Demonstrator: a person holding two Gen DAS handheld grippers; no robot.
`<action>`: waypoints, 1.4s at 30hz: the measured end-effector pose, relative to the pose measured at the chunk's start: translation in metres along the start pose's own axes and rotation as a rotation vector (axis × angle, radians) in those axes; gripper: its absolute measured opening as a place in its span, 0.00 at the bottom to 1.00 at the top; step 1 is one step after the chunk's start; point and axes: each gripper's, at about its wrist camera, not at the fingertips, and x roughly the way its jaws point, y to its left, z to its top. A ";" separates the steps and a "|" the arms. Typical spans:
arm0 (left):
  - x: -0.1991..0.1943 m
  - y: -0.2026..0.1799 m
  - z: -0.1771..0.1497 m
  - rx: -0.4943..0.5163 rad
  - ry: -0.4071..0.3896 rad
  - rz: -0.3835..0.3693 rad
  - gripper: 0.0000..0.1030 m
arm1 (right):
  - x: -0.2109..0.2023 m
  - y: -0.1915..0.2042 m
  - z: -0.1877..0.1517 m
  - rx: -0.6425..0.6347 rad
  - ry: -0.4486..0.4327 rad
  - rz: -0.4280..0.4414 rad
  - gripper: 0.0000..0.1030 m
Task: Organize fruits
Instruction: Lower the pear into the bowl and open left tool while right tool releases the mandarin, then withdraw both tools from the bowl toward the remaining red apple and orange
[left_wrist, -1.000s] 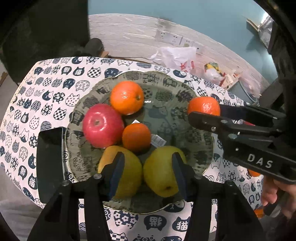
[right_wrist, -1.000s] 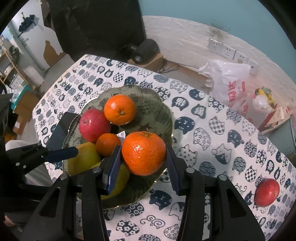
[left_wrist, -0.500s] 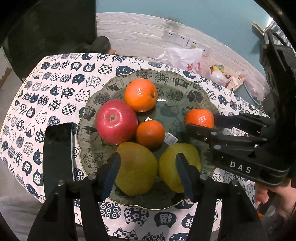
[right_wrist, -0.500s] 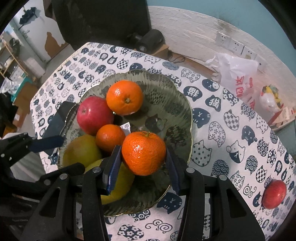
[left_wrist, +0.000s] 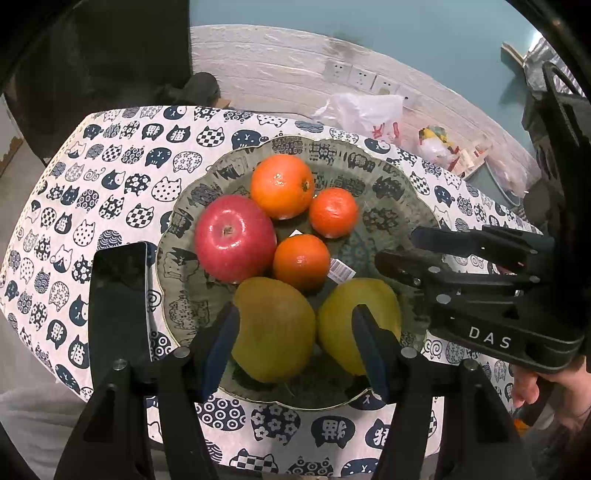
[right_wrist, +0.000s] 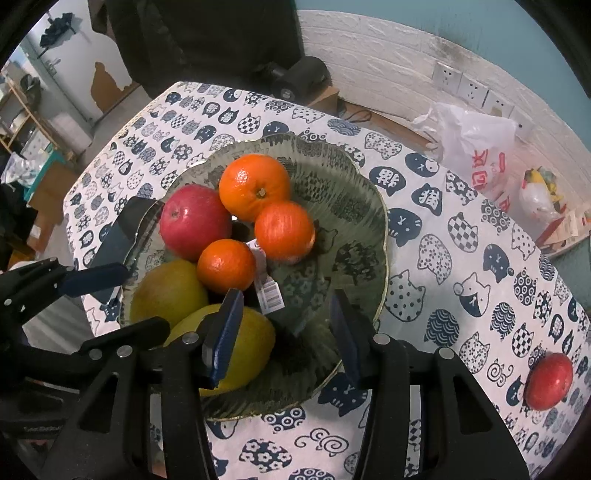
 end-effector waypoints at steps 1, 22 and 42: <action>-0.001 -0.001 0.000 0.001 -0.001 -0.002 0.64 | -0.001 0.000 -0.001 0.001 0.000 -0.003 0.50; -0.016 -0.034 0.001 0.081 -0.032 -0.014 0.71 | -0.066 -0.020 -0.023 0.042 -0.054 -0.102 0.68; -0.025 -0.130 -0.016 0.309 -0.034 -0.082 0.78 | -0.128 -0.089 -0.095 0.203 -0.072 -0.220 0.80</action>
